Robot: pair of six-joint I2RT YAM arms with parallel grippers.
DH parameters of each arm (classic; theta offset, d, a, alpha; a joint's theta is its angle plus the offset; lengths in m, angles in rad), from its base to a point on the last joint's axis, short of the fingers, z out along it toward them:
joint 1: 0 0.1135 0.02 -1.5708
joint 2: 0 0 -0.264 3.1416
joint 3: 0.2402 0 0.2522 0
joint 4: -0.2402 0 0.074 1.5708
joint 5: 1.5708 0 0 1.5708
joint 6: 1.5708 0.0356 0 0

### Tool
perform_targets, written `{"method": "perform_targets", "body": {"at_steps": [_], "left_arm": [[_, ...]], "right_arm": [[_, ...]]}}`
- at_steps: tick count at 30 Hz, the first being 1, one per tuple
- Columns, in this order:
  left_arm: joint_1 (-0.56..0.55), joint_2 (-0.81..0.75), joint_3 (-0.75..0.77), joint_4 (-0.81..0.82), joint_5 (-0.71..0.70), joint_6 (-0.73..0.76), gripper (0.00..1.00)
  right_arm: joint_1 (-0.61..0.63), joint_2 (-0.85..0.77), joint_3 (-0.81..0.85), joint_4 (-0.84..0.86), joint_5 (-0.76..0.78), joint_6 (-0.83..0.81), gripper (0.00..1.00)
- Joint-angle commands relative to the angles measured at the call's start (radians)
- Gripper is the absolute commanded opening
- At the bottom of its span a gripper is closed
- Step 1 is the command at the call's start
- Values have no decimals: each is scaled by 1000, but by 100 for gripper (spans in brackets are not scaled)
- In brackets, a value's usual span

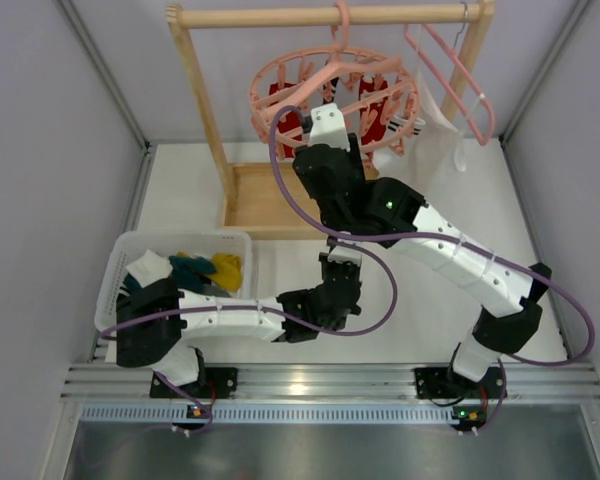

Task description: Remove the socks clipped to the hanger

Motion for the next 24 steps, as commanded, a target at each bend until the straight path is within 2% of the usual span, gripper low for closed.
{"method": "perform_targets", "body": {"at_steps": [1,5,8,12,19,22,23,24], "left_arm": [[-10,-42,32,53,-21,9,0],[-11,-40,27,53,-19,0,0],[-13,-42,23,52,-18,-6,0],[-13,-48,9,52,-18,-19,0],[-13,-72,-75,50,-13,-84,0],[-13,-108,-143,49,-12,-126,0],[-13,-137,-158,47,-10,-129,0],[-13,-154,-192,44,-3,-131,0]], "right_arm": [[-14,7,28,59,94,-41,53],[-14,19,8,92,120,-47,52],[-12,18,-3,115,137,-54,45],[-14,6,-21,136,137,-58,20],[-14,-24,-56,161,110,-47,1],[-14,-42,-84,184,90,-47,2],[-14,-53,-95,187,82,-43,4],[-14,-60,-101,190,71,-41,13]]}}
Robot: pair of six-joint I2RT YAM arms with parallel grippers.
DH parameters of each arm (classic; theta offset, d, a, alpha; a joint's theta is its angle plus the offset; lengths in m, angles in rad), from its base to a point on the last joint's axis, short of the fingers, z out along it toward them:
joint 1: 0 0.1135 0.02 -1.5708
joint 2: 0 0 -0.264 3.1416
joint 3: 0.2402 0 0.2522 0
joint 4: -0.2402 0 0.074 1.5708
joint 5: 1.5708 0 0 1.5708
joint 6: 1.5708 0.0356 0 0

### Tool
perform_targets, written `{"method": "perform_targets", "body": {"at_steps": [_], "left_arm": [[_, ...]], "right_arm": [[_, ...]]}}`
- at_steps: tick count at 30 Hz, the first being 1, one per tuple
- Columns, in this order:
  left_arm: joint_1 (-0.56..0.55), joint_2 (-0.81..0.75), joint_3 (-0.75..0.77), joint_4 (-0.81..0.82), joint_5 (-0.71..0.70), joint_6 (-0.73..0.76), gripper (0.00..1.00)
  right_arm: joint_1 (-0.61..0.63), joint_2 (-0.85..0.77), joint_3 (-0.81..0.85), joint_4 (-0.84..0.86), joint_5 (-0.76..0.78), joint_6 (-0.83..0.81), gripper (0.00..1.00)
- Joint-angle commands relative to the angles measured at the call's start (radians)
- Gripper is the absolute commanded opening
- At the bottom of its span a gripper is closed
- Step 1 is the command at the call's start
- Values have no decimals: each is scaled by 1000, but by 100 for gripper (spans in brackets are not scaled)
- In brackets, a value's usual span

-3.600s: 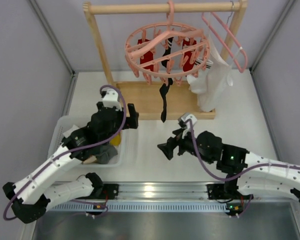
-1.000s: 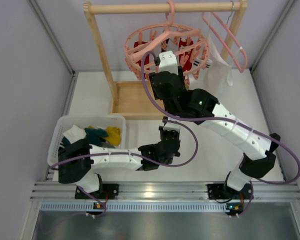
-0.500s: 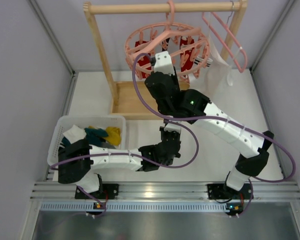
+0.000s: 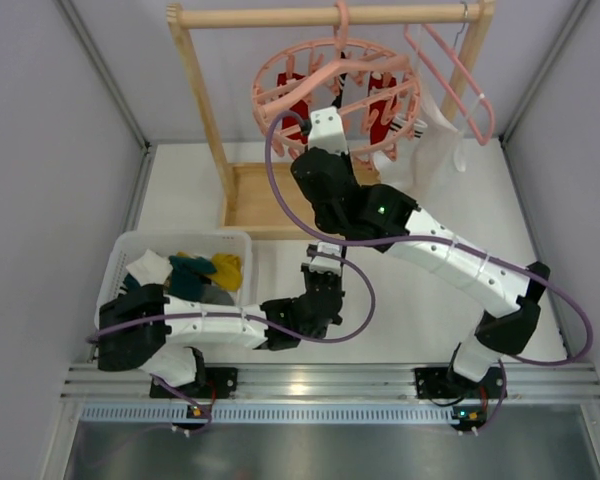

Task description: Remove the socks clipped to the hanger

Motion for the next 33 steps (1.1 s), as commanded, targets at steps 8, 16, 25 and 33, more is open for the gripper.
{"method": "perform_targets", "body": {"at_steps": [8,16,25,33], "left_arm": [[33,-313,-5,-530,-18,-283,0],[228,-647,-3,-912,60,-419,0],[729,-738,107,-1164,209,-392,0],[1274,-533,177,-1161,583,-359,0]], "right_arm": [[-12,-197,-152,73,-192,67,64],[-12,-467,-453,165,-370,130,93],[-12,-693,-664,209,-423,116,99],[-12,-707,-707,171,-420,128,99]]}}
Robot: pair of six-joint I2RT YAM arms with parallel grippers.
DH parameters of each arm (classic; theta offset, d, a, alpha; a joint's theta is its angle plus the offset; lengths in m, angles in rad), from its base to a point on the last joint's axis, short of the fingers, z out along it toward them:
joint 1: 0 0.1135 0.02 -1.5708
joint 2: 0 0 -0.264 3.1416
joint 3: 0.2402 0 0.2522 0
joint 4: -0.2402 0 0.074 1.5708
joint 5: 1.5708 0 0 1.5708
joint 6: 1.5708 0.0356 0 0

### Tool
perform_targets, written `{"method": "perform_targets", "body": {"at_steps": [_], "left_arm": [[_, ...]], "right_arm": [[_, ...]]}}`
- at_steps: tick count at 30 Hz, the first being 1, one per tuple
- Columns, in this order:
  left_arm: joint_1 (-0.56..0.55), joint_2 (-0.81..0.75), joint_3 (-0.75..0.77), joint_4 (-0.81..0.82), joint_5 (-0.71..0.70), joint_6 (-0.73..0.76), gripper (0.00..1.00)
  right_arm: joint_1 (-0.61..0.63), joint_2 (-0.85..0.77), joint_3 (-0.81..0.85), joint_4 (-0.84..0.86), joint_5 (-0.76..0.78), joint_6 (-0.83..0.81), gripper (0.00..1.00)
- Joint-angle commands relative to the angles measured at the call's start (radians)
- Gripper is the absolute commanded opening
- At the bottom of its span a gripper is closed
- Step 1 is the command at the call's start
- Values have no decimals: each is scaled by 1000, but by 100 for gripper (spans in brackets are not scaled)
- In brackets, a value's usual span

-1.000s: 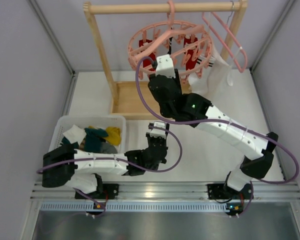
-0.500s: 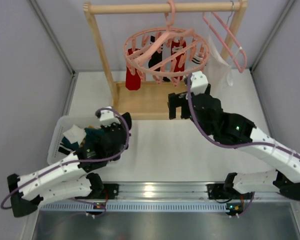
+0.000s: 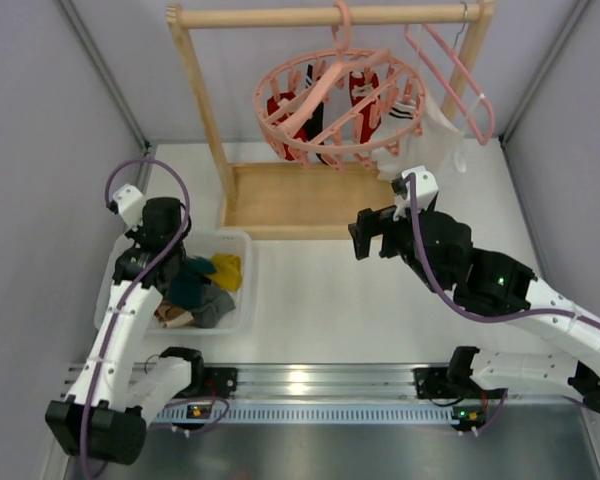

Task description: Remove the socks clipped to the hanger

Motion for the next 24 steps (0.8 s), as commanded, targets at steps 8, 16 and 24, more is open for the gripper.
{"method": "perform_targets", "body": {"at_steps": [8,16,24], "left_arm": [[200,18,-46,-35,145,-16,65],[199,-149,-31,-34,381,50,98],[182,-181,80,-3,843,70,98]], "right_arm": [[-18,-45,-73,20,26,23,99],[-110,-80,-140,24,-27,55,99],[-211,-133,-278,75,-130,89,99]]}}
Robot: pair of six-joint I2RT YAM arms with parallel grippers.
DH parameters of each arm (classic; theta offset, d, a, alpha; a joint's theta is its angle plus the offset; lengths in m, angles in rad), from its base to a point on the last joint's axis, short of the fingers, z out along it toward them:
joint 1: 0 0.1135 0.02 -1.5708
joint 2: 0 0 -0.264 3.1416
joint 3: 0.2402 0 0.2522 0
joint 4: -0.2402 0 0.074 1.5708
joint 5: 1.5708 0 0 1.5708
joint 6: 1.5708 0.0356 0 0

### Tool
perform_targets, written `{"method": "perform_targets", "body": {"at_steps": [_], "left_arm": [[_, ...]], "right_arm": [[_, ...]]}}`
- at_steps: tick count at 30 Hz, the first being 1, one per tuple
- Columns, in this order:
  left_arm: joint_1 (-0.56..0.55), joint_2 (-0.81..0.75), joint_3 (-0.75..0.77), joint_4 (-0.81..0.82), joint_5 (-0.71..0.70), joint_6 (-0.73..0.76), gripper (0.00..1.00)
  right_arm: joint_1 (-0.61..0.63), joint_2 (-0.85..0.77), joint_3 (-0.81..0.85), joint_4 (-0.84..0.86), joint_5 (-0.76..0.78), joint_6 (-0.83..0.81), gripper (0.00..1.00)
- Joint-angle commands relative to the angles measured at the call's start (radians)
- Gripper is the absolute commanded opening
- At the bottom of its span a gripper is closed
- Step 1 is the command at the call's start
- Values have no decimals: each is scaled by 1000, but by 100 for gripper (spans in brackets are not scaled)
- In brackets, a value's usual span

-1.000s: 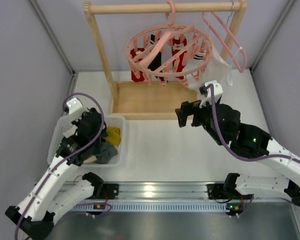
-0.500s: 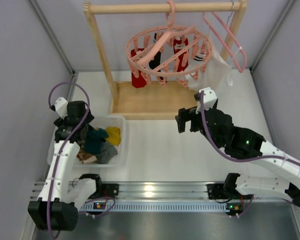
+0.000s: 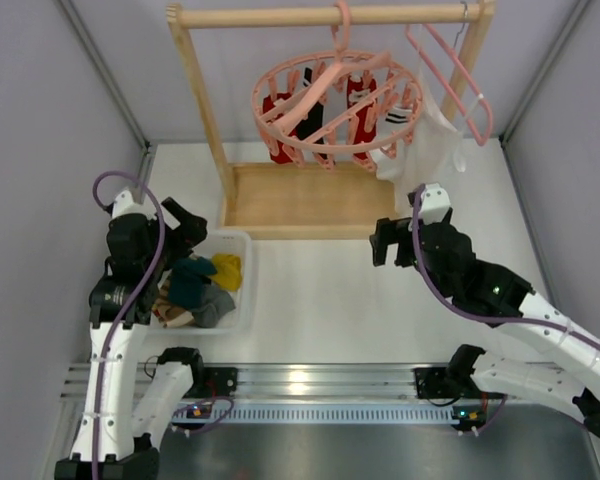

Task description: Remove the socks clipped to the hanger

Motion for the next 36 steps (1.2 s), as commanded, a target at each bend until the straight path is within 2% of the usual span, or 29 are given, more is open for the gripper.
{"method": "perform_targets", "body": {"at_steps": [1,7,10,12,14,16,21,25,31,36], "left_arm": [[-22,-7,69,65,242,25,98],[-137,-4,-1,216,318,27,98],[-242,-7,-46,303,285,34,98],[-354,-9,-49,349,227,57,98],[-460,0,-28,361,188,102,98],[-503,12,9,362,138,140,98],[-513,49,101,360,105,205,98],[-513,107,246,355,12,234,98],[-508,317,470,358,62,292,98],[-479,479,623,357,223,317,97]], "right_arm": [[-56,-26,-59,74,-84,31,99],[-119,-55,-205,233,-271,33,99],[-119,-91,-246,269,-340,24,99],[-119,-108,-254,261,-358,18,100],[-117,-144,-254,247,-374,16,99],[-120,-177,-253,240,-409,13,99],[-120,-240,-253,200,-446,15,99],[-119,-280,-245,174,-452,18,100],[-117,-319,-222,152,-486,16,99],[-117,-323,-230,142,-507,19,100]]}}
